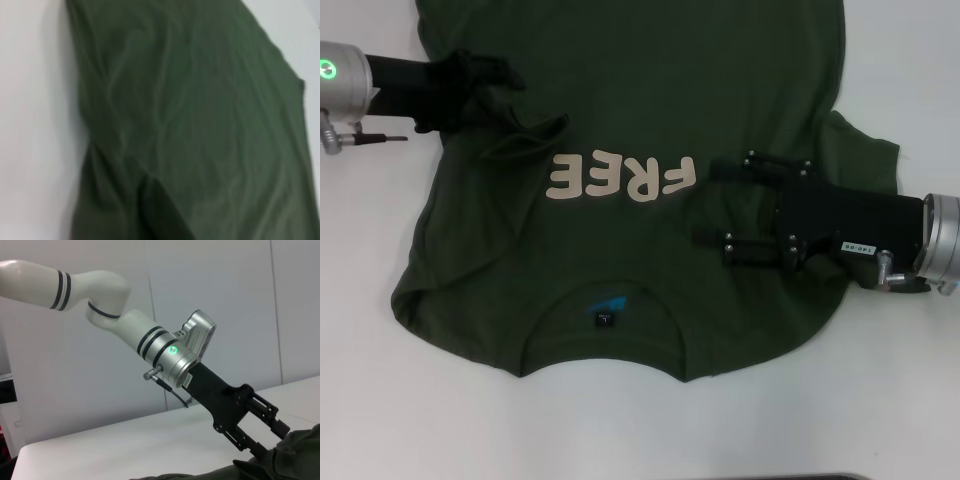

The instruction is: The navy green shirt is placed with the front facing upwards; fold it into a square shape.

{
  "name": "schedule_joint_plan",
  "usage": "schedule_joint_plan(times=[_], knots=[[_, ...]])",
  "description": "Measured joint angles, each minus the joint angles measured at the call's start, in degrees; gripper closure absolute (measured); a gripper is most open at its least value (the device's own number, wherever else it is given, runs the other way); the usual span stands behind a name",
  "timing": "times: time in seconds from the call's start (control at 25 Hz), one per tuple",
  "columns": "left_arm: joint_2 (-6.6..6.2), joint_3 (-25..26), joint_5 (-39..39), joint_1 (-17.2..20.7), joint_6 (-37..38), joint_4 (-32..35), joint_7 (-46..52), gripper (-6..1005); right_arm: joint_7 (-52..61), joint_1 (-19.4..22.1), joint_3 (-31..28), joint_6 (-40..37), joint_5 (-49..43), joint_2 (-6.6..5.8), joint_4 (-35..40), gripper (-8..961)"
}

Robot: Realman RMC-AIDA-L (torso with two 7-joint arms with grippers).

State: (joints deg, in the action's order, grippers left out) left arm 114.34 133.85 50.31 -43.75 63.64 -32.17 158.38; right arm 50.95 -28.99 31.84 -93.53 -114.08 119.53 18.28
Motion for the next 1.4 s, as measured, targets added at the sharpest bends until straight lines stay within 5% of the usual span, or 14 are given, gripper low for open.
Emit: schedule_joint_plan(times=[0.64, 1.08, 1.4], knots=[[1.65, -0.7, -1.7, -3.7, -4.8, 5.3, 0.5, 264, -0.3, 0.4, -0.1, 0.0, 0.0, -0.06, 0.1, 130], [3.88, -0.2, -1.0, -5.9, -7.0, 4.1, -0.8, 264, -0.4, 0.5, -0.1, 0.0, 0.0, -0.05, 0.2, 130], [3.21, -0.2, -0.2, -3.5, -3.8, 0.5, -0.9, 263, -0.4, 0.5, -0.3, 0.0, 0.0, 0.0, 0.2, 130]])
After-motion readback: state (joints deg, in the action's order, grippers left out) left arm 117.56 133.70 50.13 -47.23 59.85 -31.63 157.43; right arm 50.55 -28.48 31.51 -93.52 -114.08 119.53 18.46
